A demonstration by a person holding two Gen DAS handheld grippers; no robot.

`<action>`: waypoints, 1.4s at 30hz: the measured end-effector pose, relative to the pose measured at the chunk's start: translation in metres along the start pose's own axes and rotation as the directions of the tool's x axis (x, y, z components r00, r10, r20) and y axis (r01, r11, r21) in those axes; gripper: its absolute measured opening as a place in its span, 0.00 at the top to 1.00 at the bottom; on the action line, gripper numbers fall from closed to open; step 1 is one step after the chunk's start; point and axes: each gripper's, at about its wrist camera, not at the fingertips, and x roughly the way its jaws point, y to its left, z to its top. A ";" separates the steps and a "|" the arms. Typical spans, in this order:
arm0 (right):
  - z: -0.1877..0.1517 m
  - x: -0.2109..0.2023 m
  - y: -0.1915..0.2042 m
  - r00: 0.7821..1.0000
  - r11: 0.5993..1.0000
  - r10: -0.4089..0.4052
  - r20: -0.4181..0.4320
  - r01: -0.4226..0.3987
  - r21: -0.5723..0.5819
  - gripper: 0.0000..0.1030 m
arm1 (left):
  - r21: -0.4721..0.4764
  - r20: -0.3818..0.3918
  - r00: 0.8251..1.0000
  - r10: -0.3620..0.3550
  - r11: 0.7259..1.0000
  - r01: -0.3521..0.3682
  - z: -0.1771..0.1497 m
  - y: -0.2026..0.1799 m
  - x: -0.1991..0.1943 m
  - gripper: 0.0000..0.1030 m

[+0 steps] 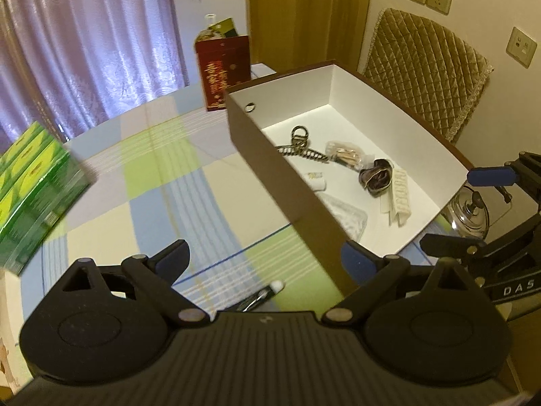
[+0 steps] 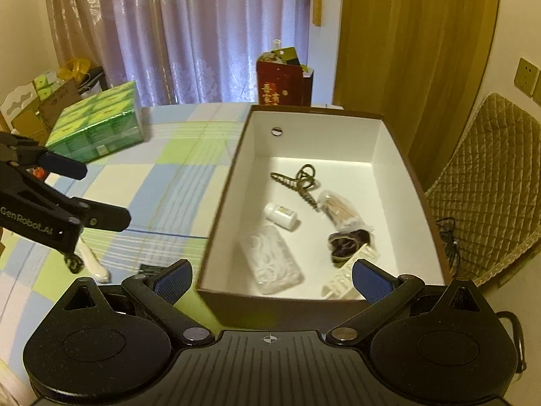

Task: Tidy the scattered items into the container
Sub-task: 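Withdraw both tools from the box toward the red candy and green tube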

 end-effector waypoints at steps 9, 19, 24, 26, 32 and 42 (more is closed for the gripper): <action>-0.020 -0.006 0.039 1.000 0.999 0.027 0.002 -0.027 0.022 0.00 | 0.000 -0.021 0.999 0.043 0.999 -0.043 -0.049 0.028 -0.024 0.06; -0.044 -0.005 0.071 0.998 0.997 0.069 -0.008 -0.069 0.042 0.00 | -0.048 -0.078 0.996 0.045 0.998 -0.049 -0.100 0.053 -0.031 0.06; -0.060 0.002 0.080 0.996 0.995 0.081 -0.047 -0.078 0.064 0.00 | -0.055 -0.116 0.993 0.037 0.998 -0.044 -0.123 0.058 -0.026 0.06; -0.066 0.006 0.081 0.994 0.994 0.082 -0.070 -0.076 0.080 0.00 | -0.056 -0.127 0.992 0.027 0.998 -0.034 -0.131 0.059 -0.023 0.06; -0.083 0.012 0.083 0.989 0.992 0.102 -0.104 -0.093 0.089 0.00 | -0.026 -0.138 0.990 0.002 1.000 -0.006 -0.145 0.050 -0.014 0.06; -0.099 0.026 0.078 0.984 0.995 0.090 -0.154 -0.081 0.066 0.00 | 0.018 -0.134 0.990 -0.050 0.998 0.053 -0.146 0.030 0.005 0.09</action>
